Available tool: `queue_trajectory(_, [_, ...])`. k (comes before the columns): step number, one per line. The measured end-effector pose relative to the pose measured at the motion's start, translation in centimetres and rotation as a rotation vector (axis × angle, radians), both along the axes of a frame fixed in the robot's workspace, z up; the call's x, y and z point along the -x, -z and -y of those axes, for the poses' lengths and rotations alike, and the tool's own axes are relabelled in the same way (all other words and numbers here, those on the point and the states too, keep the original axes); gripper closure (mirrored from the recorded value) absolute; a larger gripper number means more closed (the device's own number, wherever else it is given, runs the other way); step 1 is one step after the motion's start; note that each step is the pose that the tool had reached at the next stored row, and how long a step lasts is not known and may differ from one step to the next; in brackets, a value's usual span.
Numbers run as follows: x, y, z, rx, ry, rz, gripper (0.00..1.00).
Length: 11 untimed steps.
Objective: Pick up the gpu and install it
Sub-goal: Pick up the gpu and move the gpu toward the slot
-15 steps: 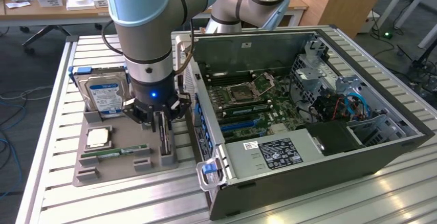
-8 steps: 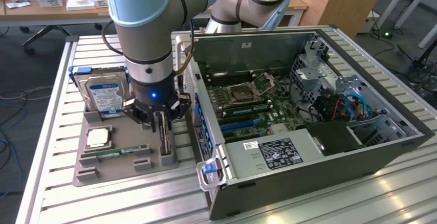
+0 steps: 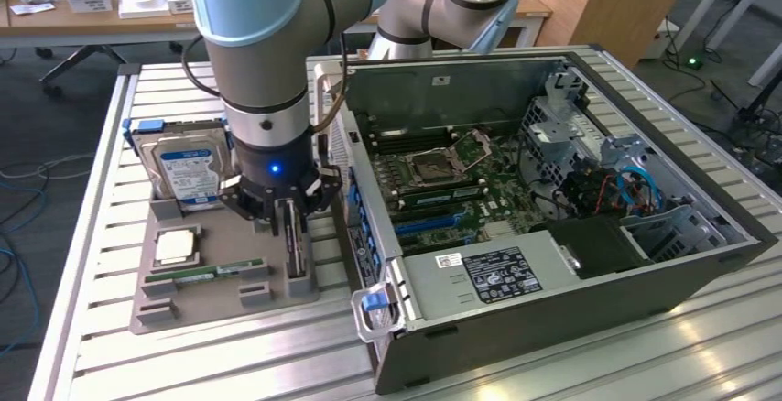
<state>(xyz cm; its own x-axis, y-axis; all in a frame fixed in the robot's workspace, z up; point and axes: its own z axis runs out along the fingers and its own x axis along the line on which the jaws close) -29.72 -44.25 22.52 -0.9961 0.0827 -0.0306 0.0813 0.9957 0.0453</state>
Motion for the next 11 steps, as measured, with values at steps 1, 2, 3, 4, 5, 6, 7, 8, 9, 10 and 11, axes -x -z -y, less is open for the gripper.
queue_trajectory(1, [0.00,-0.09,0.00,-0.0001,0.000,0.0002,0.58])
queue_trajectory(2, [0.00,-0.18,0.00,-0.0001,0.000,0.0001,0.58])
queue_trajectory(3, [0.00,-0.28,0.00,0.0000,0.000,0.0001,0.58])
queue_trajectory(4, [0.00,-0.37,0.00,-0.0001,0.000,0.0002,0.58])
queue_trajectory(5, [0.00,-0.44,0.00,-0.0002,0.000,0.0002,0.58])
queue_trajectory(6, [0.00,-0.50,0.00,-0.0001,0.000,0.0002,0.58])
queue_trajectory(7, [0.00,-0.56,0.00,-0.0002,0.000,0.0002,0.58])
queue_trajectory(8, [0.01,-0.61,0.02,-0.0003,0.000,0.0002,0.58])
queue_trajectory(9, [0.00,-0.64,0.05,-0.0003,0.000,0.0003,0.58])
queue_trajectory(10, [0.00,-0.66,0.08,-0.0001,0.000,0.0001,0.58])
queue_trajectory(11, [0.00,-0.67,0.10,-0.0002,0.000,0.0001,0.58])
